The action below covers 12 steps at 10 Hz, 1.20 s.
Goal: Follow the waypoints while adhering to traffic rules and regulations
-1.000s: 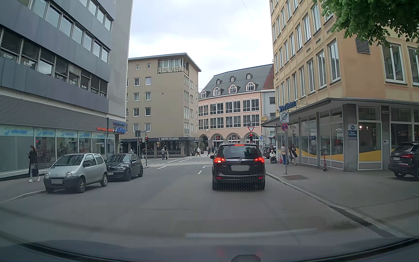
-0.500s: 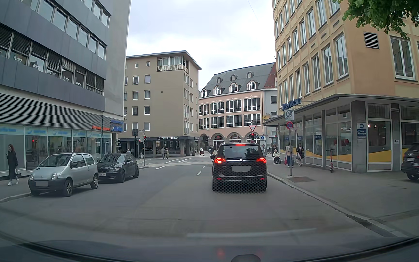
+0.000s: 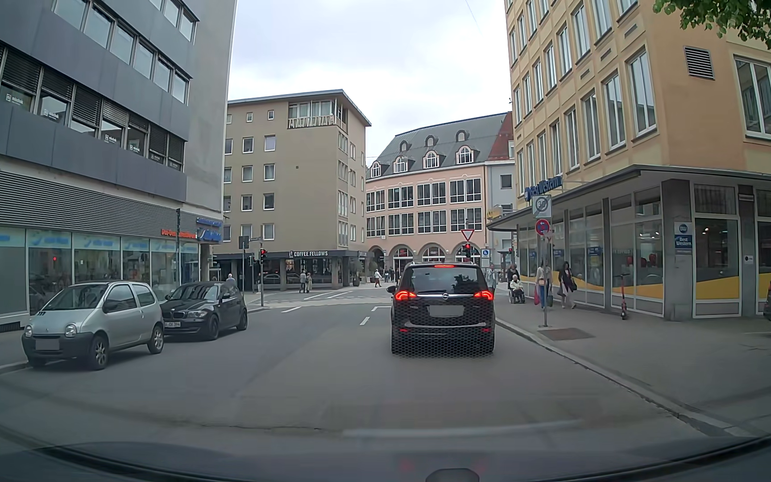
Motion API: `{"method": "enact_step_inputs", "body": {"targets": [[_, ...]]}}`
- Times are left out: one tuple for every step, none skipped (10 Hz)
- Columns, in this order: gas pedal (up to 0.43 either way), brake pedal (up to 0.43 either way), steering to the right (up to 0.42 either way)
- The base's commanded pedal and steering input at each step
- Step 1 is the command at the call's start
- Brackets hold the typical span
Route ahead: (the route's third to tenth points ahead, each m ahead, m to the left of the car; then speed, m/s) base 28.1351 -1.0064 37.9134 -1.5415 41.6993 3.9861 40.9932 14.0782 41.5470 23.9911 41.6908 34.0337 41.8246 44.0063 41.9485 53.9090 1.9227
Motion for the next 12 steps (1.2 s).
{"method": "enact_step_inputs", "body": {"targets": [[0.000, 0.159, -0.010], [0.000, 0.159, -0.009], [0.000, 0.159, -0.010], [0.000, 0.159, -0.010], [0.000, 0.159, -0.010], [0.000, 0.159, -0.010], [0.000, 0.159, -0.009], [0.000, 0.159, -0.010], [0.000, 0.159, -0.010], [0.000, 0.159, -0.009], [0.000, 0.159, -0.009], [0.000, 0.159, -0.009]]}}
